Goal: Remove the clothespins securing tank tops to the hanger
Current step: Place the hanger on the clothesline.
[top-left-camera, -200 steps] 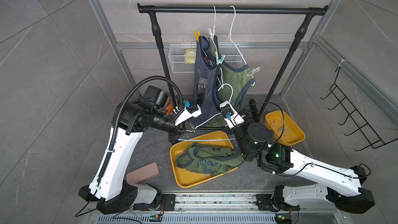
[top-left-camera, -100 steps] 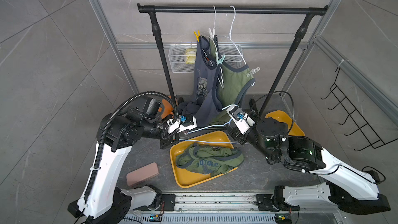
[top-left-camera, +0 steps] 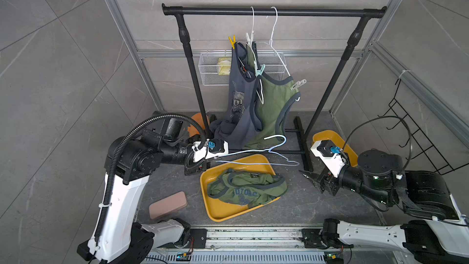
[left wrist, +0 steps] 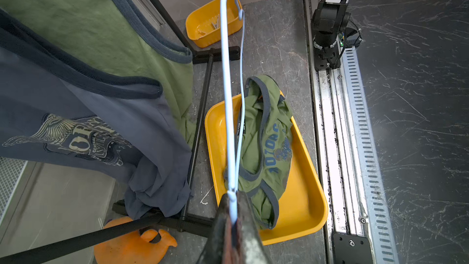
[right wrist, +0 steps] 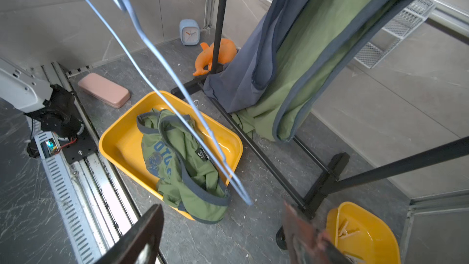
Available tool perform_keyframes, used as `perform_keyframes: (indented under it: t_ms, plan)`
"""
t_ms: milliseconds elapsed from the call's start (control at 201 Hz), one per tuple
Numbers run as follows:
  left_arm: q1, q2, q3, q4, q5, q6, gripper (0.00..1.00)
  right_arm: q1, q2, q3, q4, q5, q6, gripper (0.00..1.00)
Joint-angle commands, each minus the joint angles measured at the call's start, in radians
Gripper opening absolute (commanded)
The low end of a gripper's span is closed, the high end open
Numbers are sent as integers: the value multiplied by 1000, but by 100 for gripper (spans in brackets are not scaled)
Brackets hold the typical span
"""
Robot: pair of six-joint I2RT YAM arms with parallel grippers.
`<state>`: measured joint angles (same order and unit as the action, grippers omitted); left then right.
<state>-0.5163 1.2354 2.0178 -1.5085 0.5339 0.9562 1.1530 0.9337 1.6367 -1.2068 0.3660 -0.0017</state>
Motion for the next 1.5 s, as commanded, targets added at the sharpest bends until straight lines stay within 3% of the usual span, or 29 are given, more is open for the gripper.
perform_keyframes:
  t_ms: [0, 478, 647, 722, 856, 985, 1184, 1304, 1498]
  plan:
    - [1, -17, 28, -269, 64, 17, 0, -2, -3, -36, -5, 5, 25, 78]
    - [1, -50, 18, -271, 138, 1, 0, -30, 108, -25, 82, 41, -49, 80]
    - [1, -65, 12, -271, 146, 8, 0, -69, 125, -24, 82, -24, -61, 76]
    - [1, -69, 4, -271, 152, 15, 0, -86, 125, -18, 77, -46, -69, 70]
    - [1, -73, -6, -271, 153, 27, 0, -117, 128, 11, 46, -96, -79, 51]
    - [1, -73, -4, -271, 154, 35, 0, -129, 139, 26, 14, -131, -83, 42]
    - [0, -40, 16, -239, 118, 18, 0, -132, 140, 26, 6, -146, -86, 15]
    - [0, -21, 37, -185, 116, -30, 16, -132, 149, 42, -11, -164, -87, 0]
    - [0, 6, 75, -131, 140, -85, 20, -133, 154, 39, -19, -193, -88, 0]
